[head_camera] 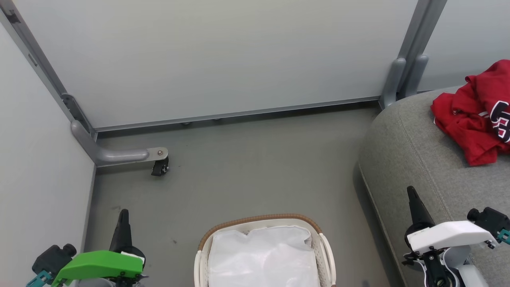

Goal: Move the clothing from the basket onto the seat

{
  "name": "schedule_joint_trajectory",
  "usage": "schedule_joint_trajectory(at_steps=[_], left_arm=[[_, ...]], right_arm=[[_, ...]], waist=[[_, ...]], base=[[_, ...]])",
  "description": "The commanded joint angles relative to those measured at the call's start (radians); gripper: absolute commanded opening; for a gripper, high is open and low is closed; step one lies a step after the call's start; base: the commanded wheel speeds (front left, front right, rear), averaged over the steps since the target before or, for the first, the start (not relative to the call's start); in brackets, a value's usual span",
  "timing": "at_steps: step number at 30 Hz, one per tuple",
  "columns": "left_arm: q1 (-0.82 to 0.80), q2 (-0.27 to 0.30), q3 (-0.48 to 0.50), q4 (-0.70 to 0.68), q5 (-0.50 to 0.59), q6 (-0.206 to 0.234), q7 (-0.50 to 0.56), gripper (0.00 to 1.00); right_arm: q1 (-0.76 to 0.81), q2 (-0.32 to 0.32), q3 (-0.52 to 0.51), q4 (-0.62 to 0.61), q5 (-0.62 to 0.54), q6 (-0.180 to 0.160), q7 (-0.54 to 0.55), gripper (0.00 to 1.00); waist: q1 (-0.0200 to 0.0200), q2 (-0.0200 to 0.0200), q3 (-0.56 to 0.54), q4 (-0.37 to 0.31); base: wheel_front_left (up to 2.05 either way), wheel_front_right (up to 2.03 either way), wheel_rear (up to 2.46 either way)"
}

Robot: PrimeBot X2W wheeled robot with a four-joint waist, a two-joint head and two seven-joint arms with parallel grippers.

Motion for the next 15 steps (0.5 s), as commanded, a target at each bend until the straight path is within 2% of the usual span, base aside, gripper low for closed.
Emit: schedule_joint_trajectory(at_steps=[1, 15], left_arm=[[-0.030, 0.005, 0.008, -0.014, -0.031, -0.006, 0.008, 0.00], [-0.044, 0.005, 0.034, -0.020, -0.163, -0.013, 0.049, 0.00]], right_arm=[[-0.005, -0.007, -0.006, -0.017, 0.034, 0.000, 0.008, 0.00], [-0.004, -0.008, -0.019, -0.030, 0.184, 0.000, 0.048, 0.00]], waist=[[0.0000, 0.0000, 0.000, -0.001], [0.0000, 0.0000, -0.001, -0.007]], base=[[0.00, 0.00, 0.00], [0.00, 0.00, 0.00]])
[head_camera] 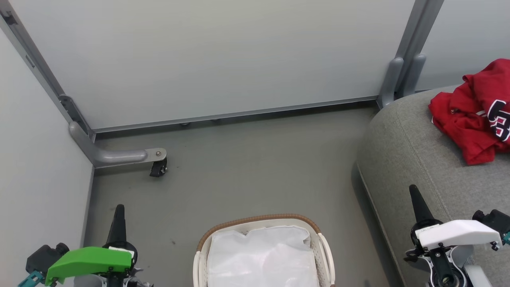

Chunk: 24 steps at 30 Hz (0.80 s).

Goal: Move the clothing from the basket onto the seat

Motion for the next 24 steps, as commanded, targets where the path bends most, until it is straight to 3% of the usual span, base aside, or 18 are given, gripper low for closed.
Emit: schedule_joint_trajectory(at_steps=[1, 24], left_arm=[[-0.028, 0.005, 0.007, -0.010, -0.024, -0.004, 0.009, 0.00], [-0.046, 0.005, 0.044, -0.019, -0.208, -0.015, 0.063, 0.00]], right_arm=[[-0.004, -0.007, -0.005, -0.015, 0.029, 0.000, 0.008, 0.00], [-0.001, -0.009, -0.024, -0.032, 0.236, -0.001, 0.063, 0.00]], waist=[[0.0000, 0.0000, 0.000, -0.001], [0.0000, 0.0000, -0.001, -0.011]], base=[[0.00, 0.00, 0.00], [0.00, 0.00, 0.00]])
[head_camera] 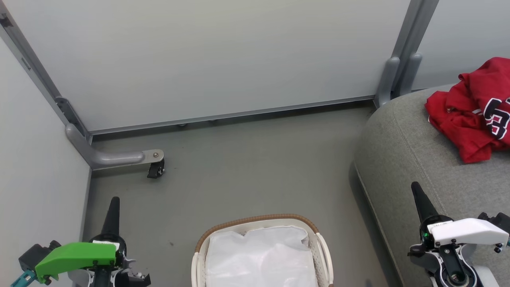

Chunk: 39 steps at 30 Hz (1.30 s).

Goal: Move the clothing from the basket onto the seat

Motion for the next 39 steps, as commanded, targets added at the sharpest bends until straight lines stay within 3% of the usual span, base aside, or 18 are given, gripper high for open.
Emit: schedule_joint_trajectory(at_steps=[1, 39], left_arm=[[-0.024, 0.005, 0.008, -0.009, -0.023, -0.005, 0.006, 0.00], [-0.042, 0.005, 0.051, -0.016, -0.242, -0.018, 0.074, 0.00]], right_arm=[[-0.001, -0.006, -0.006, -0.010, 0.025, 0.000, 0.008, 0.00], [0.003, -0.008, -0.027, -0.030, 0.272, -0.001, 0.073, 0.00]], waist=[[0.0000, 0.0000, 0.000, -0.001], [0.0000, 0.0000, -0.002, -0.017]], base=[[0.00, 0.00, 0.00], [0.00, 0.00, 0.00]])
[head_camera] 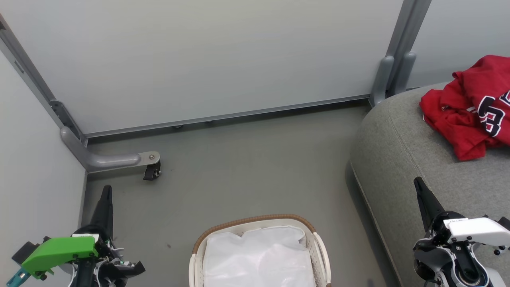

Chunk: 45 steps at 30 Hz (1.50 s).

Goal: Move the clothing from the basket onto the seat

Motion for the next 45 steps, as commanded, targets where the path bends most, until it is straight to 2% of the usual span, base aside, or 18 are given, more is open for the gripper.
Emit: schedule_joint_trajectory(at_steps=[1, 45], left_arm=[[-0.011, 0.004, 0.003, -0.001, -0.004, -0.005, 0.003, 0.00], [-0.011, 0.003, 0.004, -0.001, -0.002, -0.005, 0.005, 0.00]], right_arm=[[0.003, -0.006, -0.002, -0.005, 0.003, 0.000, 0.001, 0.00], [0.004, -0.006, -0.002, -0.004, 0.003, 0.000, 0.001, 0.00]], waist=[[0.0000, 0.0000, 0.000, 0.000], [0.0000, 0.0000, 0.000, 0.000]], base=[[0.00, 0.00, 0.00], [0.00, 0.00, 0.00]])
